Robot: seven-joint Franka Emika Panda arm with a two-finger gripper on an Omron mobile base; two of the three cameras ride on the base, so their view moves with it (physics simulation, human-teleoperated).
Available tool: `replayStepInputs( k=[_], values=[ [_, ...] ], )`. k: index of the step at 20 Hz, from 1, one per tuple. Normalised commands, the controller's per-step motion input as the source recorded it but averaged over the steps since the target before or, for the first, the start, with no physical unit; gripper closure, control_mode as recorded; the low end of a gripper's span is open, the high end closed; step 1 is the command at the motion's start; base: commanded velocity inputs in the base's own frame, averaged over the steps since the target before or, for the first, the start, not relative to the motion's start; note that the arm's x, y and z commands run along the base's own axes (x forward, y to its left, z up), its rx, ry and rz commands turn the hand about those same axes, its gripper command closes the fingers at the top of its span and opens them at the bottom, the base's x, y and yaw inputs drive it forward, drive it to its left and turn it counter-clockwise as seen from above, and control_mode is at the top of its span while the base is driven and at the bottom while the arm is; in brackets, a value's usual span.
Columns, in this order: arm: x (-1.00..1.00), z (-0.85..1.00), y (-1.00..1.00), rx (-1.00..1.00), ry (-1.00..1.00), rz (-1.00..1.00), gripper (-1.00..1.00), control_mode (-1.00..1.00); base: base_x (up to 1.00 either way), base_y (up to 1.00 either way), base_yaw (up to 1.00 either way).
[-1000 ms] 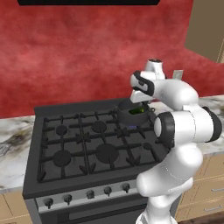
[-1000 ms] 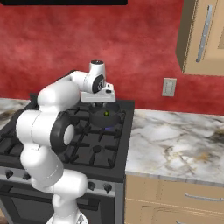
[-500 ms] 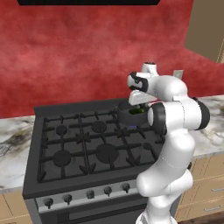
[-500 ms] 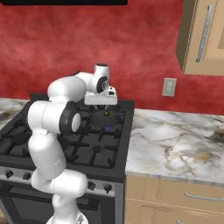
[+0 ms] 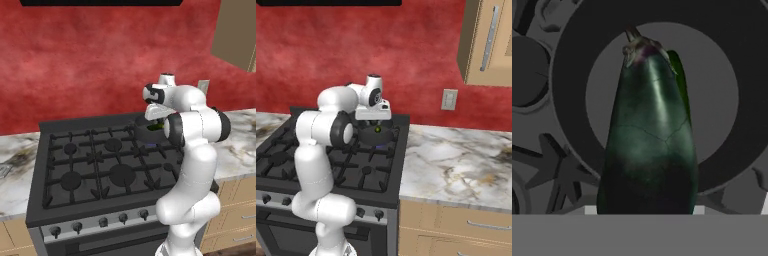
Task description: Put the cucumber and eggplant in the pot. Retrieve the spatula and lightly stir the vegetables in the pot.
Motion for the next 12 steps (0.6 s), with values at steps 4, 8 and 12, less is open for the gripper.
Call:
replayStepInputs(
  k=[4, 8, 12],
  values=[
    [0.3, -0.07, 0.0, 0.0, 0.05, 0.02, 1.0, -1.0, 0.0, 0.0, 0.0],
    [0.04, -0.07, 0.0, 0.0, 0.0, 0.03, 1.0, -1.0, 0.0, 0.0, 0.0],
    [0.0, 0.0, 0.0, 0.0, 0.03, 0.01, 1.0, -1.0, 0.0, 0.0, 0.0]
  ],
)
